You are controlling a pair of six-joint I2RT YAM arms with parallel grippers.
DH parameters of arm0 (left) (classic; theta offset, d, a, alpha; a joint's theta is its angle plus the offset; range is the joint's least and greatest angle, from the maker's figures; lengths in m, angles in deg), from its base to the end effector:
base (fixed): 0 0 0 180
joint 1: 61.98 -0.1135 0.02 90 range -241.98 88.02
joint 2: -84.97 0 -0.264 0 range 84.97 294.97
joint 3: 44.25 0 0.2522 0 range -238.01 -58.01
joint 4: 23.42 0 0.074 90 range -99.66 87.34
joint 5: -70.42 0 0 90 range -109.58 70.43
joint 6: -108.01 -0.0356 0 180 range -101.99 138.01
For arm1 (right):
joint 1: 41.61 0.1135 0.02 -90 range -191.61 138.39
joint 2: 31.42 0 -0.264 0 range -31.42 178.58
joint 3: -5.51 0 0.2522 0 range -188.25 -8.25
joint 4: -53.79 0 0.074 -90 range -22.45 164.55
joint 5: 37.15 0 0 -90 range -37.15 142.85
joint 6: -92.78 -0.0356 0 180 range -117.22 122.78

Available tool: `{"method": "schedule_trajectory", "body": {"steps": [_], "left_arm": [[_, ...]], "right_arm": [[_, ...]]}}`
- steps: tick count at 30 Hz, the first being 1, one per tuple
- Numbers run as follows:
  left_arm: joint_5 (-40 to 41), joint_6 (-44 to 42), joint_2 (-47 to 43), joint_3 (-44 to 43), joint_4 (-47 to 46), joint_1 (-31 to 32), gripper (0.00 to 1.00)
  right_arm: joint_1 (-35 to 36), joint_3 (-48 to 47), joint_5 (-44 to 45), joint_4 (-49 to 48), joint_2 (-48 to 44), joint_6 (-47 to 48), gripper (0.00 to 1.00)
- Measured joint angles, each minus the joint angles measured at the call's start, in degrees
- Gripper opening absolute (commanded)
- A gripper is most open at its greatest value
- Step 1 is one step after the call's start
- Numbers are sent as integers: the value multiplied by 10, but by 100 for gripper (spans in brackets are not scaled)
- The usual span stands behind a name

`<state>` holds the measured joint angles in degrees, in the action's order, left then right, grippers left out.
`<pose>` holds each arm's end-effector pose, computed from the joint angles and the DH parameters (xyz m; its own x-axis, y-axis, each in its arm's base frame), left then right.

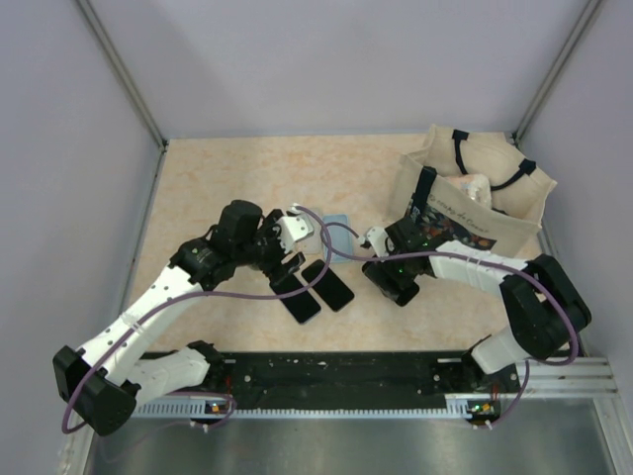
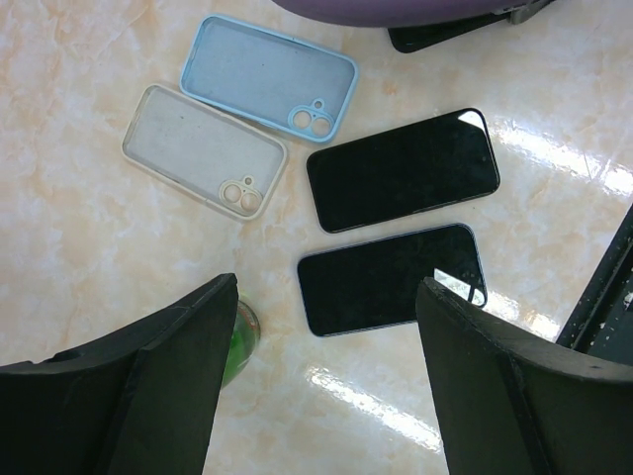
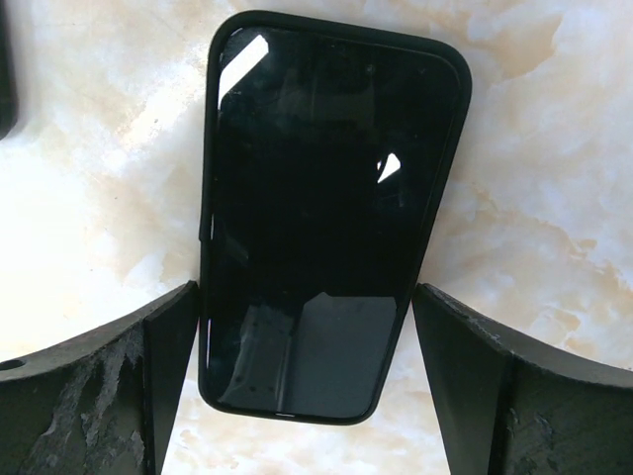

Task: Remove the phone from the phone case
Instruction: Pick up the phone at the center of the board.

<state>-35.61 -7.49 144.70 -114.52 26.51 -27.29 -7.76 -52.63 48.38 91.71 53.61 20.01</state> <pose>0.1741 -0.1324 0.3190 -0.1599 0.6139 -0.7730 0.8767 0.4482 0.1746 0.2216 0.1520 0.1634 -0.5451 -0.7212 -0.4274 -0.7793 0.6239 -0.0587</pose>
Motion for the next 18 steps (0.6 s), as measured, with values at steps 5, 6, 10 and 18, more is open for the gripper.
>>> {"method": "schedule_trajectory", "body": {"steps": [5, 6, 10, 18], "left_arm": [[0, 0, 0, 0, 0, 0, 78], [0, 0, 0, 0, 0, 0, 78], [0, -1, 0, 0, 0, 0, 78], [0, -2, 0, 0, 0, 0, 78]], "right_arm": [[-15, -9, -20, 7, 12, 2, 88], [-18, -12, -23, 9, 13, 2, 87], [-21, -16, -29, 12, 17, 3, 84], [-21, -24, -18, 13, 28, 1, 73]]}}
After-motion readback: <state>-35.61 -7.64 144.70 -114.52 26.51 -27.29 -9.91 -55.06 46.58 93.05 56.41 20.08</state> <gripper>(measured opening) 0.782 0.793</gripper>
